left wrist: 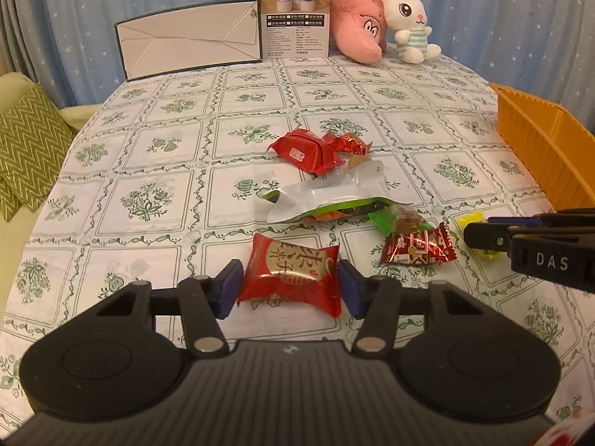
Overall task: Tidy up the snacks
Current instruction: 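Grasp the red cake packet with the left tool while the right tool grasps the yellow candy, then carry both snacks into the orange tray and open both tools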
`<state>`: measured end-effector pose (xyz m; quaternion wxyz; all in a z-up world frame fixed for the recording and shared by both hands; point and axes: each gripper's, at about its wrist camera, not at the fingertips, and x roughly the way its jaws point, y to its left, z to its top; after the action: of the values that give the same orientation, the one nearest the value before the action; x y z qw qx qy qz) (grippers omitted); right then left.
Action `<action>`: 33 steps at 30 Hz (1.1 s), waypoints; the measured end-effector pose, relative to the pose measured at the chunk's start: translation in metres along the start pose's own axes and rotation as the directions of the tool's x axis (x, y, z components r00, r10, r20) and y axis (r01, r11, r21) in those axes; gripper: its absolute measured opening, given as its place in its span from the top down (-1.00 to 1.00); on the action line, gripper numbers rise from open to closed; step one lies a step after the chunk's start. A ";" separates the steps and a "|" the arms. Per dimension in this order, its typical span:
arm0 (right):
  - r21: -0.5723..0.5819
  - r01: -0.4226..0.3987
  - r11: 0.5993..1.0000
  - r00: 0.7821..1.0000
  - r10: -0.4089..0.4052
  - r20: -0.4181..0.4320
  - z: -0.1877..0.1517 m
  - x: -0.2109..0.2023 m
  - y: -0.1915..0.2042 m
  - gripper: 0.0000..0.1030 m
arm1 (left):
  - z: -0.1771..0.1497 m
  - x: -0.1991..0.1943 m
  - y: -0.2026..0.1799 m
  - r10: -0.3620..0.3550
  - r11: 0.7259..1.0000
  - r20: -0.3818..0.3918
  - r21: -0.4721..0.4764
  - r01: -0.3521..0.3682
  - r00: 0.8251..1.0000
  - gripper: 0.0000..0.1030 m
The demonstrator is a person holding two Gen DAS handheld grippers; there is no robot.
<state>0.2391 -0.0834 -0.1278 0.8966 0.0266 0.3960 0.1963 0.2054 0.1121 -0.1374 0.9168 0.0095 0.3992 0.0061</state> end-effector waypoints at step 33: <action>0.095 0.054 0.994 0.978 -0.072 0.194 0.038 -0.131 -0.047 0.59 | 0.048 -0.082 -0.099 -0.164 0.986 0.168 0.052 0.158 0.972 0.19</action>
<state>0.2020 -0.1715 -0.0202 0.9350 0.0735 0.3144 0.1463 0.1851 0.0108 -0.0463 0.9449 -0.0050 0.3180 -0.0768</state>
